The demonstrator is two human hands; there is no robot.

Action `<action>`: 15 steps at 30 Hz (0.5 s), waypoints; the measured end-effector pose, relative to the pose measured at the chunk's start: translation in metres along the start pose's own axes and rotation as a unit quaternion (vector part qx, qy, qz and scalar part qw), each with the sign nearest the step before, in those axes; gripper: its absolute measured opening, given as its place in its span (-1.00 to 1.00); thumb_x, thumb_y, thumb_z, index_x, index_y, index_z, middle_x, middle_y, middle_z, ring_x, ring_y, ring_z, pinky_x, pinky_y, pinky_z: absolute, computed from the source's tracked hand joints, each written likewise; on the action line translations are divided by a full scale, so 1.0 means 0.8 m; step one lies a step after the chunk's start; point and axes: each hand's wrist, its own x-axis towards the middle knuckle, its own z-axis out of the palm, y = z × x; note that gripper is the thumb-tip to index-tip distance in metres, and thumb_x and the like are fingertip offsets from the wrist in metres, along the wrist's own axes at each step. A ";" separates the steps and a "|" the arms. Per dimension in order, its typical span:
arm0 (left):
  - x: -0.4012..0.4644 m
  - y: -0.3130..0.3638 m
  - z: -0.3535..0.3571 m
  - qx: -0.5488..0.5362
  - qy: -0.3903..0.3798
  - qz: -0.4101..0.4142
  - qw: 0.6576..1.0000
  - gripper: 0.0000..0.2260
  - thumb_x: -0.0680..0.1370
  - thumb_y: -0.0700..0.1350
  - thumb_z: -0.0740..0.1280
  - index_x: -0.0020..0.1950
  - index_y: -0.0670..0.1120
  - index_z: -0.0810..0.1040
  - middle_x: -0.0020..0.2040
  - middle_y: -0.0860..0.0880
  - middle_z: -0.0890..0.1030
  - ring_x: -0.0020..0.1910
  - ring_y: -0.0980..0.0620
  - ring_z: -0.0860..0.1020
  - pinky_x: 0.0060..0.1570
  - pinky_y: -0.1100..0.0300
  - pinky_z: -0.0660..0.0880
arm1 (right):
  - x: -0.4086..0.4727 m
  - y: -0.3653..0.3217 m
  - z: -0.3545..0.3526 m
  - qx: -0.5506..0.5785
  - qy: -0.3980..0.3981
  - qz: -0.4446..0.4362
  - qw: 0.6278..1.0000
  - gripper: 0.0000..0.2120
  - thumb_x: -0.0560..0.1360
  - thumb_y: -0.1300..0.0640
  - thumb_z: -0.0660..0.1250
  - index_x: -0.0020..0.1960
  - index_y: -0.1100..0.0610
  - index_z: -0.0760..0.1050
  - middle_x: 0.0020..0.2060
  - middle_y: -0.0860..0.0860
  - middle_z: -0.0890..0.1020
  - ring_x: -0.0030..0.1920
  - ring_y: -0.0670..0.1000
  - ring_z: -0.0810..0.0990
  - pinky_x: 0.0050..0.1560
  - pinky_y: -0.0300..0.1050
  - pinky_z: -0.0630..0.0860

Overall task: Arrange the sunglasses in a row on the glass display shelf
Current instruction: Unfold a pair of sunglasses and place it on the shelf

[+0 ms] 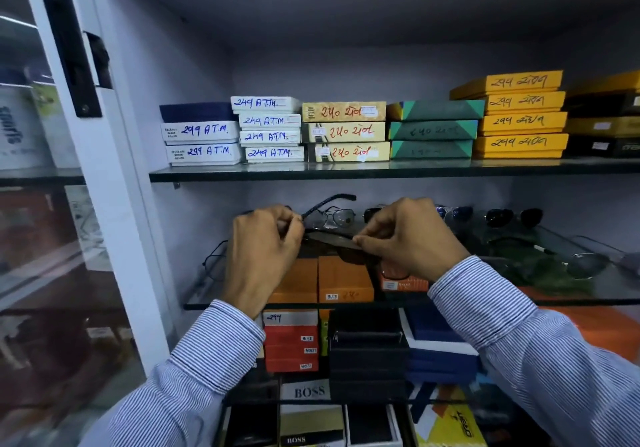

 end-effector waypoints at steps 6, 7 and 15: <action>0.005 0.001 0.014 0.053 -0.010 -0.029 0.998 -0.85 0.55 -0.11 0.44 0.01 -0.12 0.77 -0.22 -0.02 0.75 -0.47 0.26 0.48 -0.46 0.56 0.32 | 0.004 0.013 0.003 -0.012 0.036 0.052 0.998 -0.87 0.34 0.09 0.58 -0.33 0.06 0.67 -0.48 -0.07 0.65 -0.48 -0.17 0.62 -0.37 -0.26 0.64; 0.005 0.001 0.015 0.059 -0.009 -0.030 0.998 -0.85 0.55 -0.10 0.45 0.00 -0.12 0.78 -0.21 -0.03 0.76 -0.47 0.25 0.49 -0.41 0.55 0.31 | 0.005 0.017 0.002 -0.004 0.046 0.066 0.997 -0.86 0.33 0.11 0.59 -0.34 0.07 0.66 -0.48 -0.06 0.66 -0.48 -0.16 0.63 -0.34 -0.20 0.67; 0.012 0.008 0.028 0.122 -0.019 -0.061 0.990 -0.80 0.49 -0.05 0.51 -0.28 -0.14 0.70 -0.41 -0.01 0.62 -0.46 0.09 0.57 -0.45 0.30 0.45 | 0.019 0.035 0.009 -0.010 0.112 0.123 0.986 -0.75 0.28 0.11 0.61 -0.46 0.10 0.59 -0.50 -0.04 0.62 -0.45 -0.11 0.61 -0.38 -0.26 0.57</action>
